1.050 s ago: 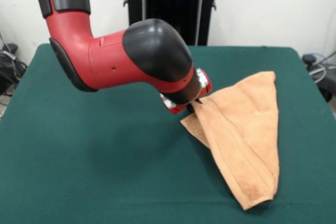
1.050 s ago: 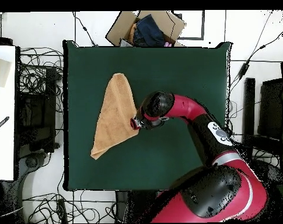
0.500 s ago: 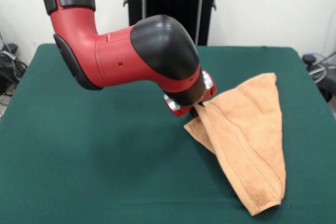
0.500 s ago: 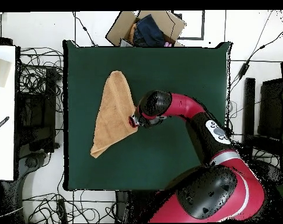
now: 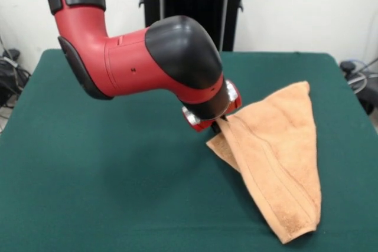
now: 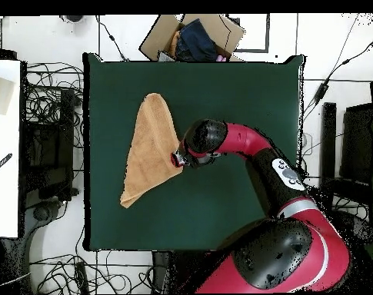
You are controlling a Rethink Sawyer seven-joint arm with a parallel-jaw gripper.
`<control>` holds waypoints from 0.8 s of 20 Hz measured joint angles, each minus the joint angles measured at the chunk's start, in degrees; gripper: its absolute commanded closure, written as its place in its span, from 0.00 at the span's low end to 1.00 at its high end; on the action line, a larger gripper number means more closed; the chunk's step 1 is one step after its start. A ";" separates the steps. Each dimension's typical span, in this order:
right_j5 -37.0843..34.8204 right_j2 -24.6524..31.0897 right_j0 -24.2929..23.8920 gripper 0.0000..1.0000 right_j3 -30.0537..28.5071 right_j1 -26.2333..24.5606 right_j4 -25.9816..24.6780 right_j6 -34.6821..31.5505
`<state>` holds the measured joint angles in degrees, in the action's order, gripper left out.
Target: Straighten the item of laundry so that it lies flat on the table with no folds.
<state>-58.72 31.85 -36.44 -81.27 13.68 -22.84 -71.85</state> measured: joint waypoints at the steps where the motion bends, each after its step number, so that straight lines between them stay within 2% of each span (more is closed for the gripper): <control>1: 0.20 -0.12 0.06 1.00 -0.09 0.18 0.00 0.01; 10: 5.23 -0.82 0.77 1.00 -2.87 3.38 0.01 0.01; 16: 8.38 -1.75 2.94 1.00 -5.30 6.83 0.06 0.00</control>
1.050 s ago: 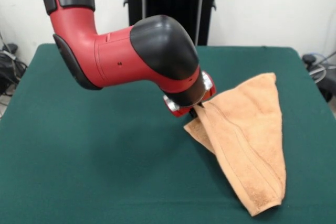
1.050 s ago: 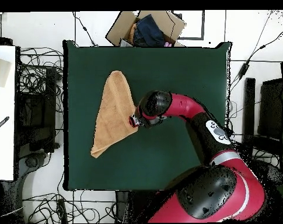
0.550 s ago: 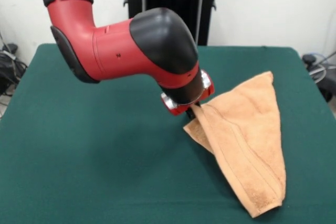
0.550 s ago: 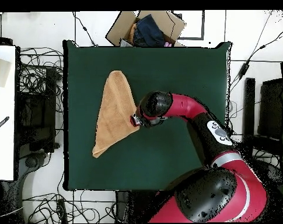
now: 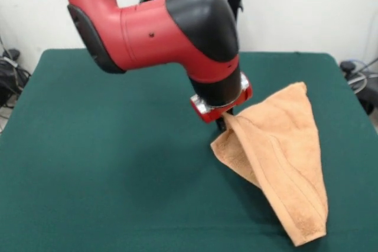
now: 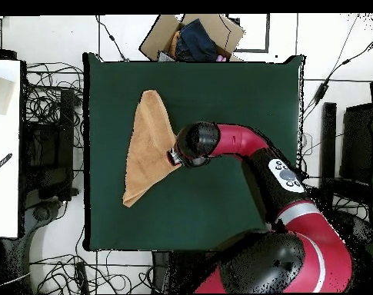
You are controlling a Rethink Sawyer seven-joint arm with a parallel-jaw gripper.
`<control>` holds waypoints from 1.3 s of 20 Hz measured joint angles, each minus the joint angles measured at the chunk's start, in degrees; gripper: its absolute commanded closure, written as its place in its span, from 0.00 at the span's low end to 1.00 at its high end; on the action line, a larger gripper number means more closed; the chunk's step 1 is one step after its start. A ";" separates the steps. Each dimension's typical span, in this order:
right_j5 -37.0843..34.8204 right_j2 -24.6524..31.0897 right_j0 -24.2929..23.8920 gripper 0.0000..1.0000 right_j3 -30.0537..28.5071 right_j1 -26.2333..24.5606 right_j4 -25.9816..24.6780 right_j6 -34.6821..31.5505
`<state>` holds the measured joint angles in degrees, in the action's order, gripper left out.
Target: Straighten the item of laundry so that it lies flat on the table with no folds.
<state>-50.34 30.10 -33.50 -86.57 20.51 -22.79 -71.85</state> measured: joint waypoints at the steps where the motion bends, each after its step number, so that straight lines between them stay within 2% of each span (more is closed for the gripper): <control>1: 0.61 -0.59 0.92 1.00 -0.58 0.93 0.19 0.00; 11: 2.53 -3.26 6.33 1.00 -2.48 4.95 1.78 0.00; 26: 7.59 -8.21 9.97 1.00 -2.92 5.07 3.68 0.00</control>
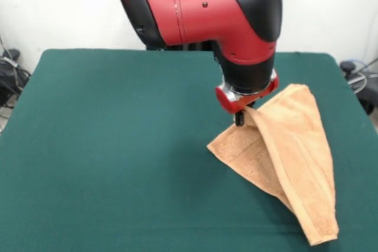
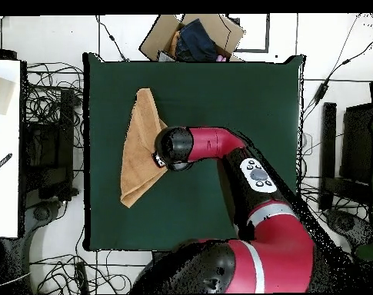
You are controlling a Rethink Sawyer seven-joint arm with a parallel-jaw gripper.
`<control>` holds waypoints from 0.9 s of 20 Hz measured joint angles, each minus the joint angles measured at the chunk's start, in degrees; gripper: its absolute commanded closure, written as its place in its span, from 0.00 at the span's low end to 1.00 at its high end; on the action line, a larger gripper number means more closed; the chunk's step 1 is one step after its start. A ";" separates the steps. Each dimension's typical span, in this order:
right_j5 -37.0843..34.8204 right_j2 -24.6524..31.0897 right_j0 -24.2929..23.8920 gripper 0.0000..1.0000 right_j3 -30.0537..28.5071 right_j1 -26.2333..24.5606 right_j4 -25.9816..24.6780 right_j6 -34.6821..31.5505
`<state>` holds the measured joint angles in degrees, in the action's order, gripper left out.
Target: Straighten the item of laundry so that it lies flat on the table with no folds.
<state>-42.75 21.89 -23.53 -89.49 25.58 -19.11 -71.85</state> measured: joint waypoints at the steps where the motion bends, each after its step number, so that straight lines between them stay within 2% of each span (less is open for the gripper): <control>1: 0.19 -0.16 0.14 1.00 -0.01 0.00 0.06 0.00; 18: 4.72 -8.30 9.73 1.00 -0.07 0.12 4.15 0.00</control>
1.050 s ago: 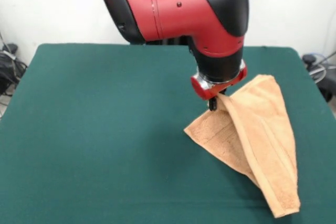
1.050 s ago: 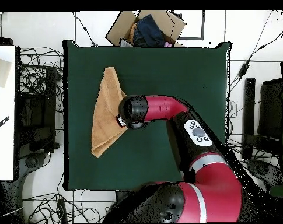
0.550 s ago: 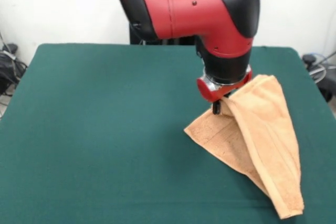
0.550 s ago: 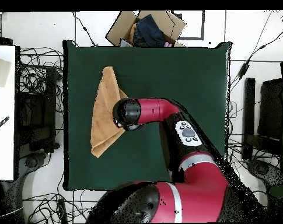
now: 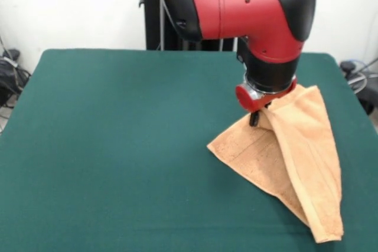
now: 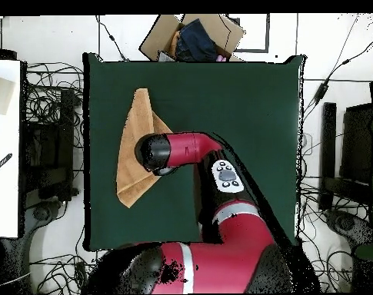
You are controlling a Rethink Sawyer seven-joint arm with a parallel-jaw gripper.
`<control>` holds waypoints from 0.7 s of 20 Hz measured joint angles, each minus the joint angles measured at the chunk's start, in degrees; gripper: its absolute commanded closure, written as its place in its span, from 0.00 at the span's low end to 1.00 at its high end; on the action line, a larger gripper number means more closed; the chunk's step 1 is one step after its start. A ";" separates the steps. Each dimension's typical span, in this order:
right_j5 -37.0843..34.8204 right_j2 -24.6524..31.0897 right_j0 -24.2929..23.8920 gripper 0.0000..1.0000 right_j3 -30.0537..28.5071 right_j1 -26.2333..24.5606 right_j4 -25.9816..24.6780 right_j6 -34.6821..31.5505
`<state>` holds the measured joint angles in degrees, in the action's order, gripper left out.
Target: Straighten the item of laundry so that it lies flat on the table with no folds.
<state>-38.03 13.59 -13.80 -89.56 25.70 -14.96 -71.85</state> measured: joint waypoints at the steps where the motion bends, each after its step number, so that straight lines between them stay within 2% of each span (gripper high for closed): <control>1: 0.00 -0.34 0.38 1.00 -0.01 0.00 0.37 -0.01; 14: 0.01 -5.13 5.37 1.00 -0.01 -0.02 5.68 -0.01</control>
<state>-38.02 8.45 -8.43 -89.57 25.67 -9.28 -71.86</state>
